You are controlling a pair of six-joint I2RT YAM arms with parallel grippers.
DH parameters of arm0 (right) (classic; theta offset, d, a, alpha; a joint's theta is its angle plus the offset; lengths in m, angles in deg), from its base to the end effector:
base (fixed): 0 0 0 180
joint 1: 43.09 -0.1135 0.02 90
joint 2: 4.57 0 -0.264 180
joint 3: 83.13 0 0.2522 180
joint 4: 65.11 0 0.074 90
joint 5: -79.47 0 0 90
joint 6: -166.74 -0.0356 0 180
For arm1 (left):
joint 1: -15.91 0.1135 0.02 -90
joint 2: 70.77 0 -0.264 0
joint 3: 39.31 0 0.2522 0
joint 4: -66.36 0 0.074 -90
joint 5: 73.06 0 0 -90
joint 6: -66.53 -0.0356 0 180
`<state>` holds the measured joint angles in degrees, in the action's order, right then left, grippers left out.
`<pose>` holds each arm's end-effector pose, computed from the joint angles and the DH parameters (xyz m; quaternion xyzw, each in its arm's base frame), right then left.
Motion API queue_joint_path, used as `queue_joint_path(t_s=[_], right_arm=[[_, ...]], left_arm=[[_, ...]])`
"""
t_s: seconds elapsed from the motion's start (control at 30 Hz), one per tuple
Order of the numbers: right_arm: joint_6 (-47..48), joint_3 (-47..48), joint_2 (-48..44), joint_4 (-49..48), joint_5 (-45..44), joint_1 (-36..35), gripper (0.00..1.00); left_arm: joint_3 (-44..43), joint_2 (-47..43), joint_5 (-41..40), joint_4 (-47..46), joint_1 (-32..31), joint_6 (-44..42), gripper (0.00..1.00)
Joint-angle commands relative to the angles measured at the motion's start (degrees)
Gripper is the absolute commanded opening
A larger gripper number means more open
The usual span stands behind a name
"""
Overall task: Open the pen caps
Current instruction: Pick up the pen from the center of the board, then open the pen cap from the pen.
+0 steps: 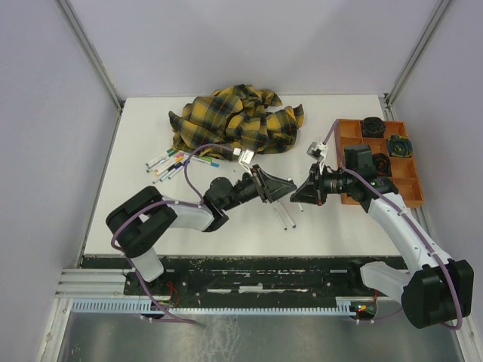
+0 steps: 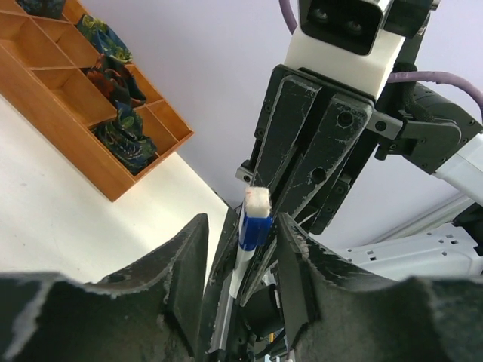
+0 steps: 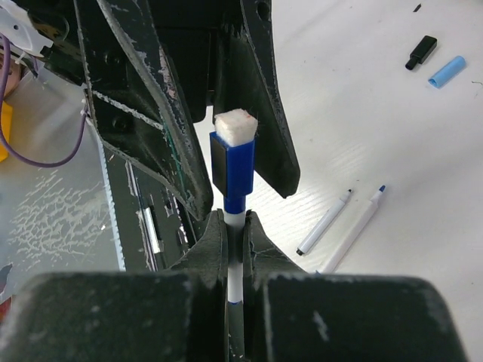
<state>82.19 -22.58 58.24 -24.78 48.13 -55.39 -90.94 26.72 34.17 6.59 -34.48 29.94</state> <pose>0.2080 0.0765 0.2758 -0.3177 0.7583 0.4686 0.3231 0.2054 -0.2647 0.2202 0.1019 0.6122 -0.6697 0.4078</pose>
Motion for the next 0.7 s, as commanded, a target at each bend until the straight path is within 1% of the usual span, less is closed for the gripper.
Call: queue_joint_path(t_s=[0.0, 0.07, 0.13, 0.2, 0.3, 0.37, 0.47, 0.67], right_arm=[[0.9, 2.3, 0.2, -0.5, 1.7, 0.2, 0.00], [1.1, 2.4, 0.1, -0.3, 1.8, 0.2, 0.00], [1.2, 2.4, 0.1, -0.1, 1.7, 0.3, 0.00], [1.3, 2.4, 0.1, 0.0, 1.6, 0.3, 0.00], [1.3, 2.5, 0.2, 0.1, 1.6, 0.3, 0.00], [1.3, 2.5, 0.4, 0.3, 1.5, 0.3, 0.00], [0.9, 2.5, 1.0, 0.2, 1.2, 0.4, 0.00], [-0.9, 1.8, 4.1, -0.5, 0.3, 0.3, 0.00]], left_arm=[[-3.1, 0.4, 1.4, -1.5, -0.3, 2.1, 0.46], [-3.5, 0.3, 1.0, -0.8, -0.3, 2.0, 0.45], [-4.0, 0.3, 0.7, -0.3, -0.3, 1.9, 0.40], [-4.7, 0.5, 1.1, 0.4, -0.3, 1.9, 0.30], [-5.9, 0.9, 2.4, 1.6, -0.2, 2.1, 0.05], [-5.8, 0.6, 1.9, 1.5, 0.3, 2.0, 0.03], [-6.8, -0.5, 1.0, 1.4, 2.8, 2.3, 0.03], [-14.5, -0.9, -4.5, 5.2, 9.4, 0.9, 0.03]])
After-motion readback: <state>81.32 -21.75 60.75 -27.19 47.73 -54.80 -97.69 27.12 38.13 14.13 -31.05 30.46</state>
